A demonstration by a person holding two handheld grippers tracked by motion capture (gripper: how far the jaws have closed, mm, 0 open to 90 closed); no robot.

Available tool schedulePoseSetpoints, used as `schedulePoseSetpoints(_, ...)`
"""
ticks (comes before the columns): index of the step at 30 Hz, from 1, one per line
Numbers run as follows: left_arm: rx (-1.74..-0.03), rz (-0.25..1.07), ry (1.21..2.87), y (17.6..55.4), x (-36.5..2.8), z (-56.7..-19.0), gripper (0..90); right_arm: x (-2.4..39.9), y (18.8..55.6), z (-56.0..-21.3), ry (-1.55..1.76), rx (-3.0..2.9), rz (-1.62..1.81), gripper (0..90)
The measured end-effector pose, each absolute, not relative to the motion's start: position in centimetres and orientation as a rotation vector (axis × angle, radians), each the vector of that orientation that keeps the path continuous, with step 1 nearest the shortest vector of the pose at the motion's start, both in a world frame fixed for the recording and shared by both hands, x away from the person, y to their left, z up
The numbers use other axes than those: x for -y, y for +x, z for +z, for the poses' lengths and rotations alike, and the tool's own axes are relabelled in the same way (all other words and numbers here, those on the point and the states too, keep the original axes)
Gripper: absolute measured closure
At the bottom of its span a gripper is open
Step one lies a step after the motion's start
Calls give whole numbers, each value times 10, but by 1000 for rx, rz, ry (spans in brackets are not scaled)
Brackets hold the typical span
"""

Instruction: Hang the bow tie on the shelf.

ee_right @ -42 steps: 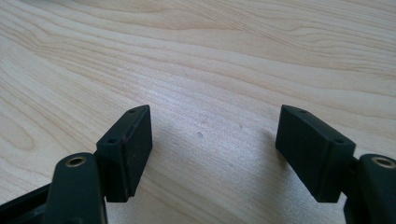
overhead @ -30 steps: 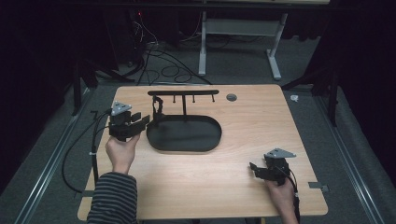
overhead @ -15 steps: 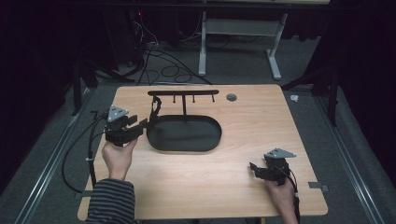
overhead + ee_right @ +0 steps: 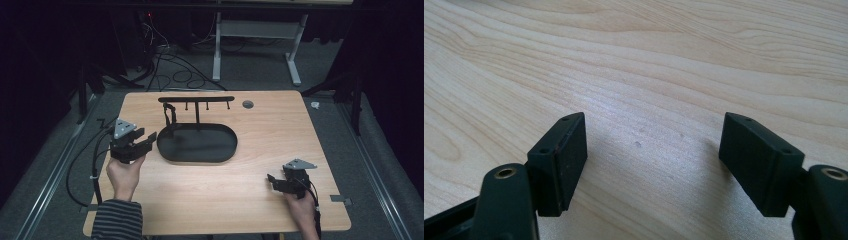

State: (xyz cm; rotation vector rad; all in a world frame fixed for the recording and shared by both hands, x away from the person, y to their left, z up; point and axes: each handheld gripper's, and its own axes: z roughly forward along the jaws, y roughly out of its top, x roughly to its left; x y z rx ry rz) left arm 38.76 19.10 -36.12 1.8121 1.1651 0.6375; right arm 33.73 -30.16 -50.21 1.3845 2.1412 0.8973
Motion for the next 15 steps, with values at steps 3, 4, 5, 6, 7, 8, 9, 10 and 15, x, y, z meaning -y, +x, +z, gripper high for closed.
schedulePoseSetpoints(3,-1161,642,1818,385,-192,-361,519,302,337,-502,1386,-2141,897,286)
schedulePoseSetpoints(4,-1161,642,1818,385,-192,-361,518,302,337,-502,1386,-2141,897,286)
schedulePoseSetpoints(5,-1166,639,1809,384,-193,-361,518,302,337,-502,1387,-2141,898,286)
schedulePoseSetpoints(6,-1164,639,1807,383,-194,-360,517,302,337,-502,1384,-2141,897,286)
schedulePoseSetpoints(7,-1164,639,1800,382,-195,-360,516,302,337,-502,1383,-2142,897,286)
schedulePoseSetpoints(8,-1164,639,1800,382,-195,-360,515,302,337,-502,1383,-2142,897,287)
schedulePoseSetpoints(9,-1165,638,1798,381,-195,-360,515,302,337,-502,1383,-2142,897,287)
schedulePoseSetpoints(10,-1166,638,1791,380,-196,-361,512,302,337,-502,1386,-2141,898,286)
schedulePoseSetpoints(15,-1173,627,1784,377,-199,-363,505,302,337,-502,1383,-2141,897,286)
